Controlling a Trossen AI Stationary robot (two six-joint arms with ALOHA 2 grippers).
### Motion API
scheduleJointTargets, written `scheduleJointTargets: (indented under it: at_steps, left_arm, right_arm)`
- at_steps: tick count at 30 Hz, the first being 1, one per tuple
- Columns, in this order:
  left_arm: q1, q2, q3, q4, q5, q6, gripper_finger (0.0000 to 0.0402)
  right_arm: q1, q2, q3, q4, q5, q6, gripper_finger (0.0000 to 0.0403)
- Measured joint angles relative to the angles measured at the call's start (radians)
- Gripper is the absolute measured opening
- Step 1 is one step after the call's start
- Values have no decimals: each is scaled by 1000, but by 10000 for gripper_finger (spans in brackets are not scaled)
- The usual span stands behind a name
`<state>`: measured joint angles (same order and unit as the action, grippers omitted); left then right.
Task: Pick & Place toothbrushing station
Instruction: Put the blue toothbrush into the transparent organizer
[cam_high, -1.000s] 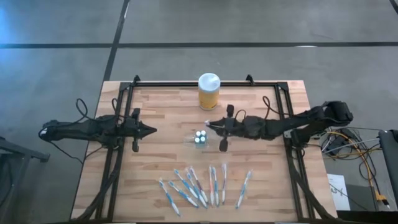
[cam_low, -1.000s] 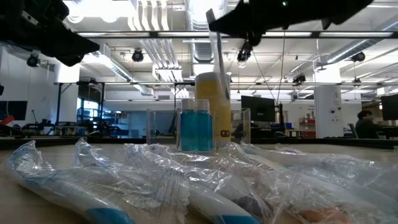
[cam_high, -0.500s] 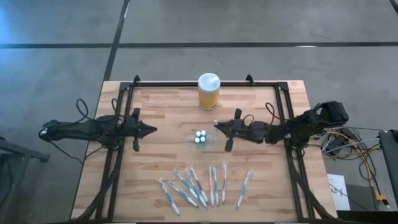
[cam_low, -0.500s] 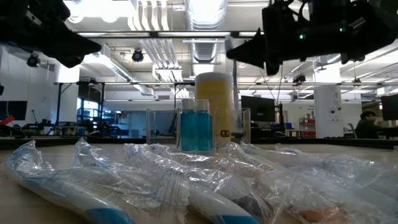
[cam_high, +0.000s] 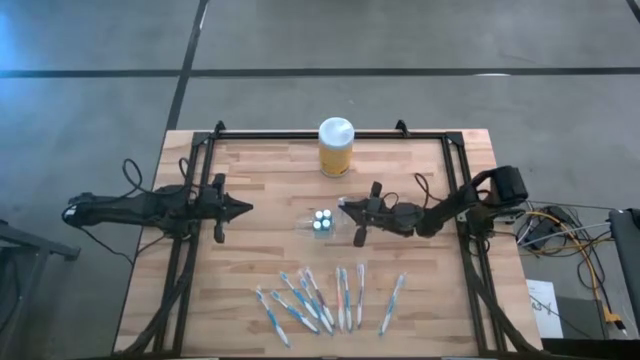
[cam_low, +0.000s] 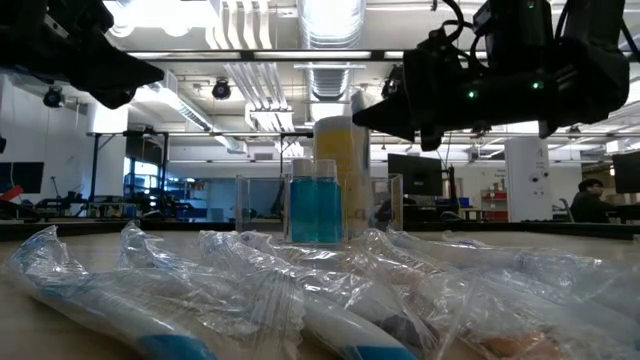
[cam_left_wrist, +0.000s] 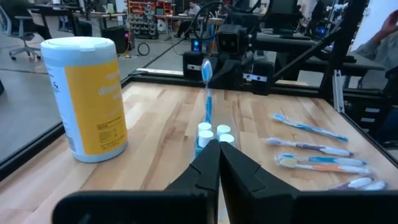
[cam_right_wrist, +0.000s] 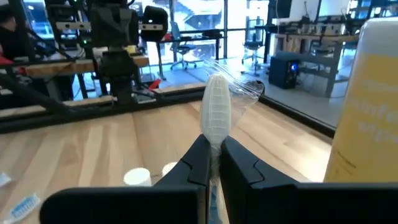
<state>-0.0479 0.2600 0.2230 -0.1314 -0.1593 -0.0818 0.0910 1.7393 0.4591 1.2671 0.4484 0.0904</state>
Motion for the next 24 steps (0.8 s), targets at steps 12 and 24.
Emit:
scheduleJointTargets:
  at_steps: [12, 24]
  left_arm:
    - [0, 0, 0, 1, -7, -32, 12]
    - [-1, 0, 0, 5, -7, -50, 8]
  right_arm:
    - [0, -19, -6, -6, 67, 100, 78]
    - [3, -81, -66, -10, 209, 139, 132]
